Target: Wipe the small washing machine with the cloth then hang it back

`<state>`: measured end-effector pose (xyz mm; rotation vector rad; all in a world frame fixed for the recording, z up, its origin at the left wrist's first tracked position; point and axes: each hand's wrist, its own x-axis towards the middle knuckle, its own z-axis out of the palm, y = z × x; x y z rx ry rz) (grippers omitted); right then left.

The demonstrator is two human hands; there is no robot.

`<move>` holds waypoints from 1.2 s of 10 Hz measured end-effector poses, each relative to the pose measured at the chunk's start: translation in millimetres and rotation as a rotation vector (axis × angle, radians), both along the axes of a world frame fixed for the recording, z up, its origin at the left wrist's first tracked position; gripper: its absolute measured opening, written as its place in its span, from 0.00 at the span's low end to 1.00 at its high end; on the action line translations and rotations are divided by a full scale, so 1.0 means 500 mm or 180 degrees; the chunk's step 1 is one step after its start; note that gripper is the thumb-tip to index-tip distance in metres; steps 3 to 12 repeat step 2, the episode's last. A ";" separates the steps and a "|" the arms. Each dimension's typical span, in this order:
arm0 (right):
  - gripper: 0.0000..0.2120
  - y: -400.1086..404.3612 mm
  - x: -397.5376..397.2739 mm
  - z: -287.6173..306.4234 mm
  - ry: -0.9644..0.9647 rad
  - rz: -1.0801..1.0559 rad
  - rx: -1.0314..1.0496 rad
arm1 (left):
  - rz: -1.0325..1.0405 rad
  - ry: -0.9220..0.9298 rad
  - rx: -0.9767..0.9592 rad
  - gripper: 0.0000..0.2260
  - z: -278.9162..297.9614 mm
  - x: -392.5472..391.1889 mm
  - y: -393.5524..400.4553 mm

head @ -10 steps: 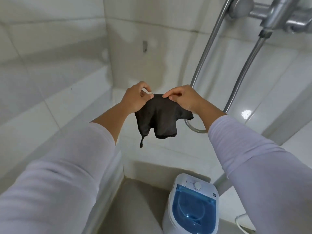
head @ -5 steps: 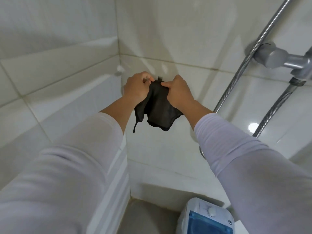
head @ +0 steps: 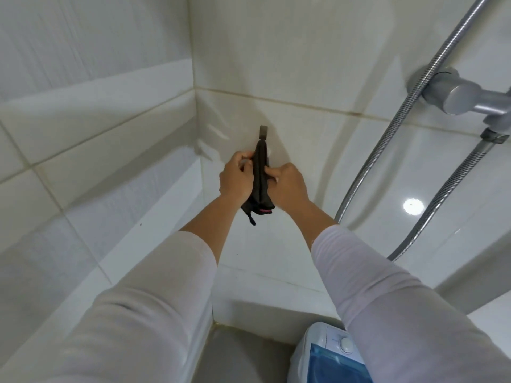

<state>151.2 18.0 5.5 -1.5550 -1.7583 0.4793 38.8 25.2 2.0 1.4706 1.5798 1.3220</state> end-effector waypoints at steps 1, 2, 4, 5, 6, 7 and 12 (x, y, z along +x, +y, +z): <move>0.15 -0.061 0.024 -0.071 0.0101 0.0116 0.0106 | 0.0098 0.0120 0.0020 0.12 -0.058 -0.009 -0.036; 0.17 -0.190 0.042 -0.180 0.0040 0.0099 -0.0429 | 0.0311 0.0327 -0.0488 0.12 -0.153 -0.027 -0.130; 0.17 -0.190 0.042 -0.180 0.0040 0.0099 -0.0429 | 0.0311 0.0327 -0.0488 0.12 -0.153 -0.027 -0.130; 0.17 -0.190 0.042 -0.180 0.0040 0.0099 -0.0429 | 0.0311 0.0327 -0.0488 0.12 -0.153 -0.027 -0.130; 0.17 -0.190 0.042 -0.180 0.0040 0.0099 -0.0429 | 0.0311 0.0327 -0.0488 0.12 -0.153 -0.027 -0.130; 0.17 -0.190 0.042 -0.180 0.0040 0.0099 -0.0429 | 0.0311 0.0327 -0.0488 0.12 -0.153 -0.027 -0.130; 0.17 -0.190 0.042 -0.180 0.0040 0.0099 -0.0429 | 0.0311 0.0327 -0.0488 0.12 -0.153 -0.027 -0.130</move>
